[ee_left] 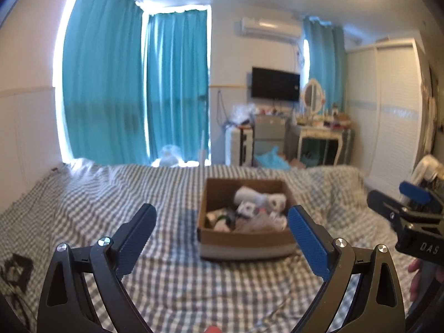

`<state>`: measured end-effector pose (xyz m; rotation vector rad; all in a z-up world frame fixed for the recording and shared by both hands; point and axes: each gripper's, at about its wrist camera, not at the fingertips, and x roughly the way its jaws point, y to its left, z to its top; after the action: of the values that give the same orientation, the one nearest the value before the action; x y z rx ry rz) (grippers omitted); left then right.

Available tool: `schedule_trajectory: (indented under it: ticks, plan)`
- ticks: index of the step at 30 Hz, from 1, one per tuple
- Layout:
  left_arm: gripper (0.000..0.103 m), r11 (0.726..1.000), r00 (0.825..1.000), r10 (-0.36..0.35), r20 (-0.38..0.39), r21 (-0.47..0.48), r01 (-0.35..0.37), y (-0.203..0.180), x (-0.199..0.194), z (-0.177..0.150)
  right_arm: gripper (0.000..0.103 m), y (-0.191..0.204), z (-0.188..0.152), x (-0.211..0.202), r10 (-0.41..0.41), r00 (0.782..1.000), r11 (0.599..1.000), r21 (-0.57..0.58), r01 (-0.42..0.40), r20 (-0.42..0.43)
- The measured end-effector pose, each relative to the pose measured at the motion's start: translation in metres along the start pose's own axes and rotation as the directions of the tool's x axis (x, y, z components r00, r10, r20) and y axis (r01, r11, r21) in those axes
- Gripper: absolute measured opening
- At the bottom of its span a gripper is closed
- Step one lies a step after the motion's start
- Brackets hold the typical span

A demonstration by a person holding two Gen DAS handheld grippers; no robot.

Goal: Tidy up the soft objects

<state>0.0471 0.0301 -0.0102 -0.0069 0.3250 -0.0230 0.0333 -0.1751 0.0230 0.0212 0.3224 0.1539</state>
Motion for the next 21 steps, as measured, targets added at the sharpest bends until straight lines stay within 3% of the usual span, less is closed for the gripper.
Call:
schedule_trajectory:
  ticks: [3, 8, 21]
  plan:
    - [0.098, 0.999, 0.999, -0.039, -0.011, -0.030, 0.039, -0.002, 0.002, -0.003, 0.103, -0.002, -0.018, 0.017, -0.011, 1.000, 1.000, -0.013, 0.010, -0.029]
    - [0.098, 0.999, 0.999, -0.041, -0.004, -0.015, 0.041, -0.007, -0.001, -0.001, 0.103, -0.007, -0.026, 0.029, -0.010, 0.998, 1.000, -0.001, 0.010, -0.056]
    - [0.098, 0.999, 0.999, -0.047, -0.023, -0.028, 0.046, 0.001, -0.004, -0.009, 0.103, -0.005, -0.026, 0.030, -0.016, 0.998, 1.000, 0.009, 0.017, -0.067]
